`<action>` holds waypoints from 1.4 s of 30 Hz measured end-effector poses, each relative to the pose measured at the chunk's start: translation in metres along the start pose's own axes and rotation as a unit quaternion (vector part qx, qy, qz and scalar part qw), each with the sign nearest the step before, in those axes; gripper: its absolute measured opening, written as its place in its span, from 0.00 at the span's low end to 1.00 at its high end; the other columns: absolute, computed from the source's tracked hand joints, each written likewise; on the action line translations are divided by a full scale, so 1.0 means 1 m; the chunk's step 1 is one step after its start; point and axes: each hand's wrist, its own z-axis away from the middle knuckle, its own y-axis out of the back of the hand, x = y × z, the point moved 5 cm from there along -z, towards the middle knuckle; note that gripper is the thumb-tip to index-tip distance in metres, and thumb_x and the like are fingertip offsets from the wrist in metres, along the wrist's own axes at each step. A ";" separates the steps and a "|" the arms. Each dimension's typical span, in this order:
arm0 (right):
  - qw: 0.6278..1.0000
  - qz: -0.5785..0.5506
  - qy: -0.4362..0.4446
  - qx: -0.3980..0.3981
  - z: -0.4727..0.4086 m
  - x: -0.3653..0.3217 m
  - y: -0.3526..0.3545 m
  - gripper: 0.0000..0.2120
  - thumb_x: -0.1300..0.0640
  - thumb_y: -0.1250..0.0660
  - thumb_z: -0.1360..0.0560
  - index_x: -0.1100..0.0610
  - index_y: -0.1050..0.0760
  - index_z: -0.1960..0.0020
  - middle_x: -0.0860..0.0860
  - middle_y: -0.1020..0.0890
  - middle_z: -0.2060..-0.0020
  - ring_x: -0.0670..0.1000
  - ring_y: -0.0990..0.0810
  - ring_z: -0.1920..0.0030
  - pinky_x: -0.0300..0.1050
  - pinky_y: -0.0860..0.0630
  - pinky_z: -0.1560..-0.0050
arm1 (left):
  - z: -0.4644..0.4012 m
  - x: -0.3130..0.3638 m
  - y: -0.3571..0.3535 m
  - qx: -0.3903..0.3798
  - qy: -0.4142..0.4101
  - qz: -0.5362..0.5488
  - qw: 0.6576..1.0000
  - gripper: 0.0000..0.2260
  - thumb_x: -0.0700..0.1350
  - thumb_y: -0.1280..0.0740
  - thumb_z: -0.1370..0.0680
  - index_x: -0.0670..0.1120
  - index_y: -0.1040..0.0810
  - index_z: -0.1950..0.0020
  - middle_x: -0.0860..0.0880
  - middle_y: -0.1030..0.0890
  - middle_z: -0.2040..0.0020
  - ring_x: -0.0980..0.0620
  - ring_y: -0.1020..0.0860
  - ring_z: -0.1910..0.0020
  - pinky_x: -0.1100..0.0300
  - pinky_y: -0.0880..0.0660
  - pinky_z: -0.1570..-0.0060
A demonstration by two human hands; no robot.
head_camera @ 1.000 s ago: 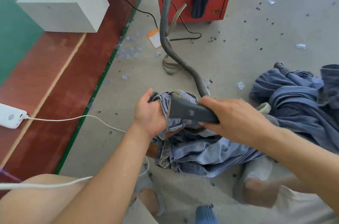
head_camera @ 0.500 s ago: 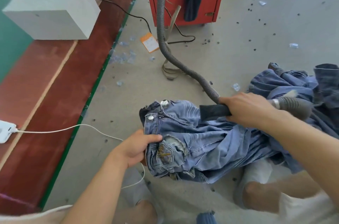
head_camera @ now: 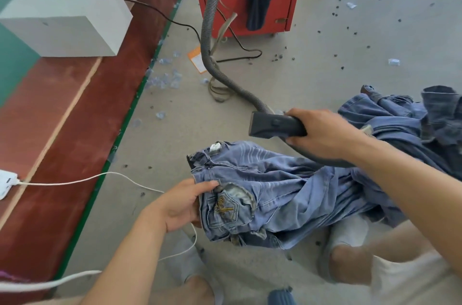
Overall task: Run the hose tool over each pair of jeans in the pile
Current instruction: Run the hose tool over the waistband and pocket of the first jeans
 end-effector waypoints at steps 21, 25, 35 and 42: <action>0.996 -0.024 -0.053 0.064 0.035 0.030 0.009 0.17 0.45 0.28 0.24 0.44 0.28 0.38 0.45 0.21 0.59 0.53 0.21 0.57 0.50 0.28 0.58 | -0.092 0.036 0.039 0.399 -0.063 -0.513 0.758 0.29 0.57 0.33 0.20 0.46 0.34 0.22 0.42 0.32 0.27 0.40 0.35 0.27 0.46 0.34 0.31; 0.995 -0.027 -0.079 0.048 0.038 0.044 0.005 0.17 0.42 0.29 0.23 0.42 0.31 0.38 0.38 0.24 0.63 0.44 0.25 0.62 0.43 0.30 0.63 | -0.137 0.074 0.041 0.401 -0.128 -0.526 0.739 0.24 0.54 0.36 0.18 0.42 0.32 0.26 0.43 0.28 0.29 0.41 0.33 0.29 0.46 0.32 0.33; 0.989 0.018 -0.140 -0.034 0.005 0.063 -0.027 0.21 0.26 0.39 0.26 0.32 0.47 0.44 0.35 0.23 0.60 0.38 0.20 0.58 0.33 0.25 0.60 | -0.252 0.094 0.084 0.220 0.036 -0.430 0.875 0.47 0.66 0.29 0.25 0.40 0.43 0.18 0.40 0.31 0.22 0.41 0.28 0.26 0.52 0.32 0.28; 0.981 -0.033 -0.191 0.008 -0.005 0.067 -0.013 0.19 0.29 0.36 0.25 0.44 0.34 0.54 0.43 0.20 0.64 0.44 0.21 0.65 0.39 0.28 0.68 | -0.153 0.147 0.033 0.170 0.018 -0.222 0.960 0.07 0.48 0.29 0.19 0.45 0.20 0.52 0.41 0.16 0.56 0.44 0.18 0.59 0.53 0.23 0.58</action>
